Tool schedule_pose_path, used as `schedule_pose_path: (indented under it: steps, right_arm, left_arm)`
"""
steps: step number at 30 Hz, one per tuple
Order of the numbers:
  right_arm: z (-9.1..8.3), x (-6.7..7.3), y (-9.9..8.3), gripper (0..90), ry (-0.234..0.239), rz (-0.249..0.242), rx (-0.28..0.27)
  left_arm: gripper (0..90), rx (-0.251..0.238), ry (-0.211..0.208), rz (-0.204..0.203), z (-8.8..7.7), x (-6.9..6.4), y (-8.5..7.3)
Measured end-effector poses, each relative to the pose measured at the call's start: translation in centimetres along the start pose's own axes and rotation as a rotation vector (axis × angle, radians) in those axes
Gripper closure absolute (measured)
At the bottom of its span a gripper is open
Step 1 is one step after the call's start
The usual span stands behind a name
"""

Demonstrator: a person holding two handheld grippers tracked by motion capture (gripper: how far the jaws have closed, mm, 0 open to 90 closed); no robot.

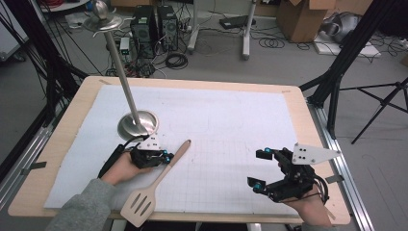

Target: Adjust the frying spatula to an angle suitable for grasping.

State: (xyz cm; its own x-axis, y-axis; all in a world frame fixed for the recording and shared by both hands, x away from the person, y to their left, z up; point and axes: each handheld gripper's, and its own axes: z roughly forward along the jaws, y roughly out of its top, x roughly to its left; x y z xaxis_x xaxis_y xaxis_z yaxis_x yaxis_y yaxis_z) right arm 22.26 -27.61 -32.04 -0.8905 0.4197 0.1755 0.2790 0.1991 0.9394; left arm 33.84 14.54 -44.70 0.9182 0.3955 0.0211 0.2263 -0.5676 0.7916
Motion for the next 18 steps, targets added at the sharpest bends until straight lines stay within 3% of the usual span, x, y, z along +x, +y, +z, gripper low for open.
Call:
schedule_pose_path:
  steps: [12, 15, 18]
  right_arm:
    - [-0.3, 0.1, -0.2, 10.9, -0.008, 0.005, 0.006]
    - [-0.3, 0.1, -0.1, 10.9, -0.008, -0.002, 0.001]
    - [-0.5, 0.1, -0.1, 10.8, -0.003, 0.007, -0.004]
  left_arm:
    - [89.7, -0.002, -0.026, 0.030, 0.6, -0.6, 0.5]
    - [89.7, -0.005, -0.018, 0.024, 0.0, -0.6, 0.7]
    - [89.7, -0.040, -0.015, 0.006, -1.3, -0.7, 1.0]
